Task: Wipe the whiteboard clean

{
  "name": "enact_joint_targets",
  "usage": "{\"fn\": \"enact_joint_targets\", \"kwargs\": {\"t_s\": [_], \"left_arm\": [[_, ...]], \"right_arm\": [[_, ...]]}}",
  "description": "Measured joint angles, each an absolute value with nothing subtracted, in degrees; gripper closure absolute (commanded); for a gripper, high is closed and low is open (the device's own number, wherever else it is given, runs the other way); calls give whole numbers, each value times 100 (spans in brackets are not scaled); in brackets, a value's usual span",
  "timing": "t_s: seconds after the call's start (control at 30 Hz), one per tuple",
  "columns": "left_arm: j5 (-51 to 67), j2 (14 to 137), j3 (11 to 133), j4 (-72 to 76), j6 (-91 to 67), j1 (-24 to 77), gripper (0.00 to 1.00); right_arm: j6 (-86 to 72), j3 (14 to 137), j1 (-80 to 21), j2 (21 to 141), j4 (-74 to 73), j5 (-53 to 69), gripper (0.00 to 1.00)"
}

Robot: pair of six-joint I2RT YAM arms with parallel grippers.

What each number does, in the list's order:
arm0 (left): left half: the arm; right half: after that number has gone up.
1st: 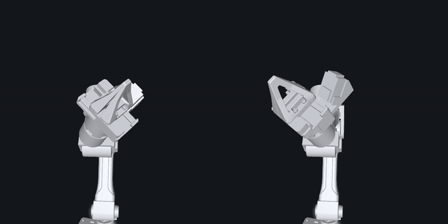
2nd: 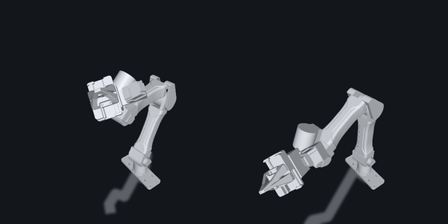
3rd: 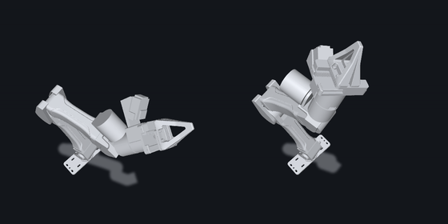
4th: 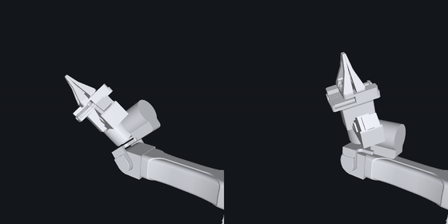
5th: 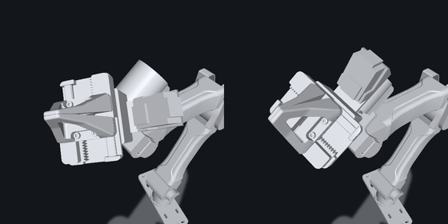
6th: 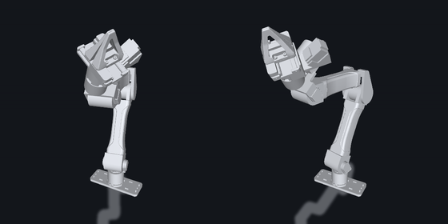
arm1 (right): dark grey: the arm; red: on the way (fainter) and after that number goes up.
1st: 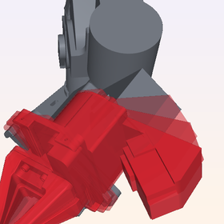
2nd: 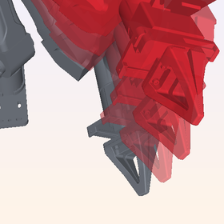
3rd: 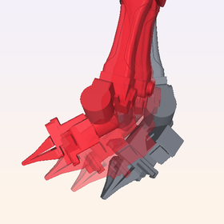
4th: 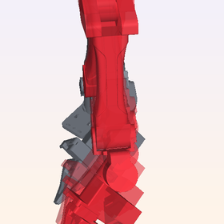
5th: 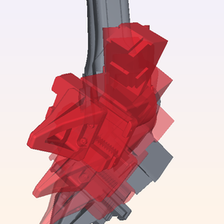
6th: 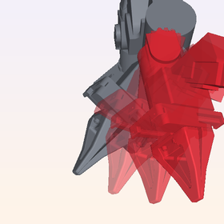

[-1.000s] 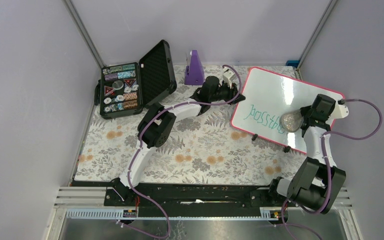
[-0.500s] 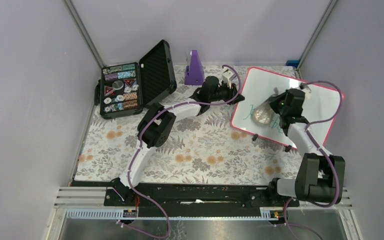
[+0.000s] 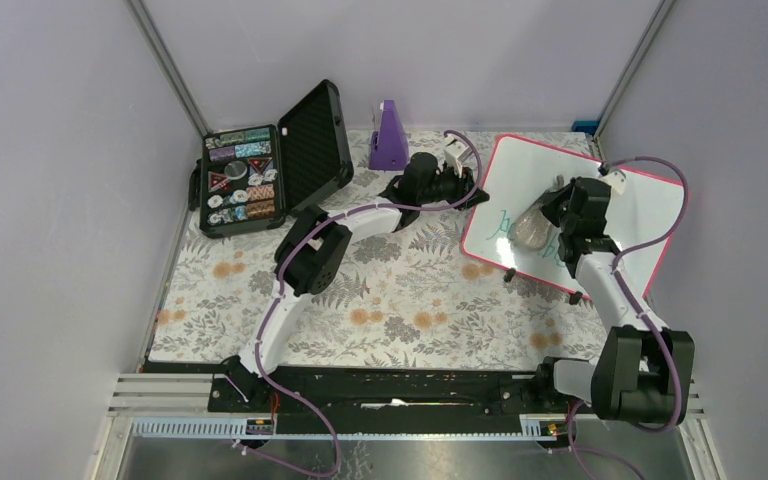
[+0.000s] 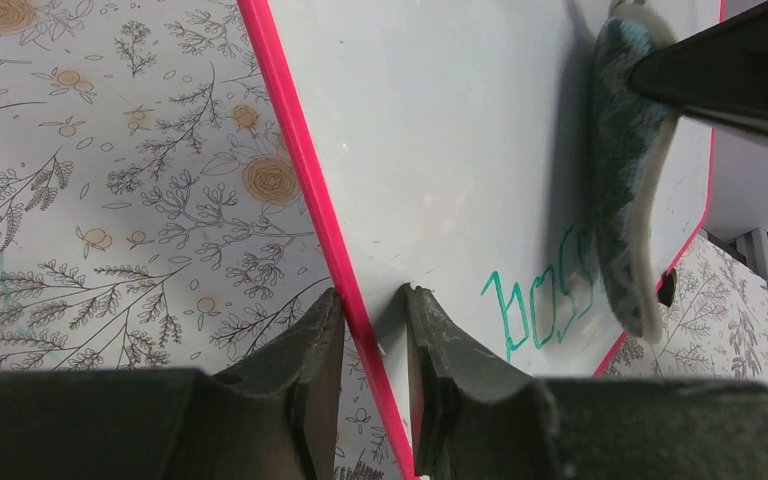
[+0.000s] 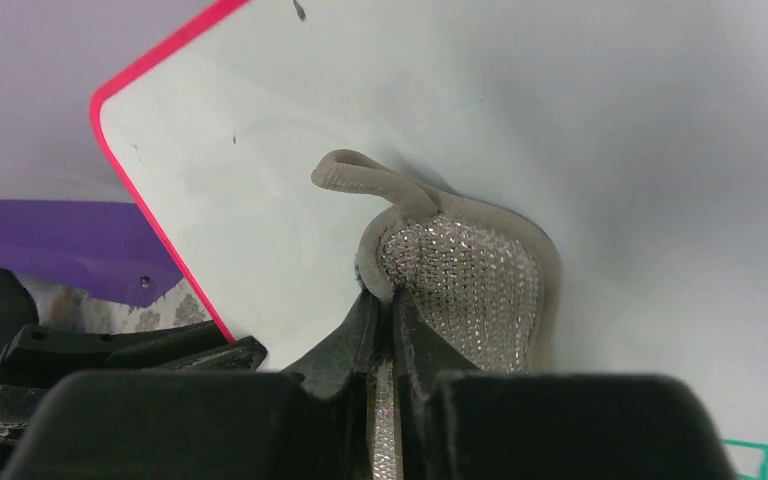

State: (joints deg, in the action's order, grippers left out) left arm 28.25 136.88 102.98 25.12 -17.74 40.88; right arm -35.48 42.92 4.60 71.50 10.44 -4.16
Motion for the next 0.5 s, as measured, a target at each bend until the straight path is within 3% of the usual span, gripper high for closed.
{"fn": "enact_joint_targets", "kwargs": {"t_s": [0.23,0.5], "left_arm": [[2877,13688,10298,2515,-1782,4088,98],[2936,13688,10259,2624,-1789,4088,52]], "right_arm": [[-3159,4327,467,6777,613,-768,100],[-2969,4407,464,6302,-545,-458,100]]}}
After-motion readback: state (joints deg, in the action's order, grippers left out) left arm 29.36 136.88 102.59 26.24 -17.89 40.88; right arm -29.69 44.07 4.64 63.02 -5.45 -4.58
